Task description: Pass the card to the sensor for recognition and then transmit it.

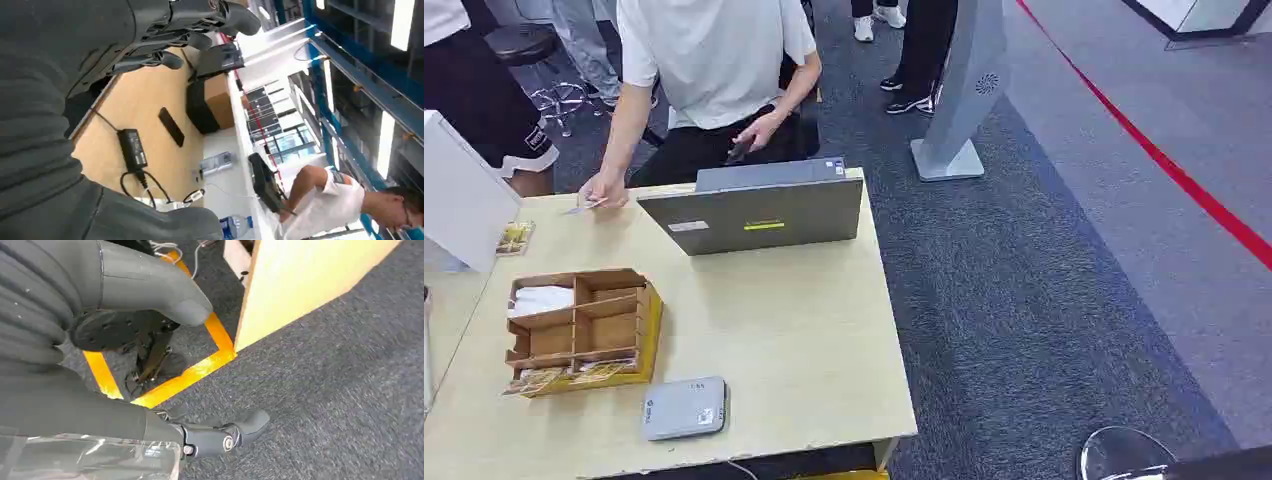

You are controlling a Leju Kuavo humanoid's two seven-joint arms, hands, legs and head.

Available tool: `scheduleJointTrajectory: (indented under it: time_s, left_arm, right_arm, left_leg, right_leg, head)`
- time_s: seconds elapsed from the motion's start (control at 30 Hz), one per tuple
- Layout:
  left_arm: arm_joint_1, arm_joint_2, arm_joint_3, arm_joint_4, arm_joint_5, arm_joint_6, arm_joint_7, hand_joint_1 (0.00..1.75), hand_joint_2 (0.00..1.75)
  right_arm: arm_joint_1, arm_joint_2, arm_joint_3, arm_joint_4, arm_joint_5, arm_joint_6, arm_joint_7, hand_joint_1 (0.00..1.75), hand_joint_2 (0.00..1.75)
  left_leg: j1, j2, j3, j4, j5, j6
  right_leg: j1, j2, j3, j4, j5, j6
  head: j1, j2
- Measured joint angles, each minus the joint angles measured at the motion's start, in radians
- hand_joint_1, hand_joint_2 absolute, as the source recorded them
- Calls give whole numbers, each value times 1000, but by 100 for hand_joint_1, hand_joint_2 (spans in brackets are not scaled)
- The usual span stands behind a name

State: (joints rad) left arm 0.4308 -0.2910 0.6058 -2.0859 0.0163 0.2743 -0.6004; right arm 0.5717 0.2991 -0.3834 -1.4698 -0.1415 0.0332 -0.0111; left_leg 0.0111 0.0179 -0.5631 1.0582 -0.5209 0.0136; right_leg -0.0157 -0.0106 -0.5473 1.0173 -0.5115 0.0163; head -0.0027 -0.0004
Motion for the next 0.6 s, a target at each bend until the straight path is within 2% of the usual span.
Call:
scheduleJointTrajectory:
  time_s: [0.33, 0.6]
  left_arm:
    - [-121, 66, -85, 2, -326, 14, 55, 0, 175]
    - [-239, 121, -192, 46, -530, -36, 141, 0, 175]
  right_arm:
    - [-39, 0, -61, 50, 81, 87, 2, 0, 175]
    - [-78, 0, -116, 90, 135, 135, 0, 0, 175]
  left_leg:
    - [0, 0, 0, 0, 0, 0]
    - [0, 0, 1, 0, 0, 0]
  right_leg:
    - [0, 0, 0, 0, 0, 0]
    - [0, 1, 0, 0, 1, 0]
  head:
    - [0, 0]
    - [0, 0]
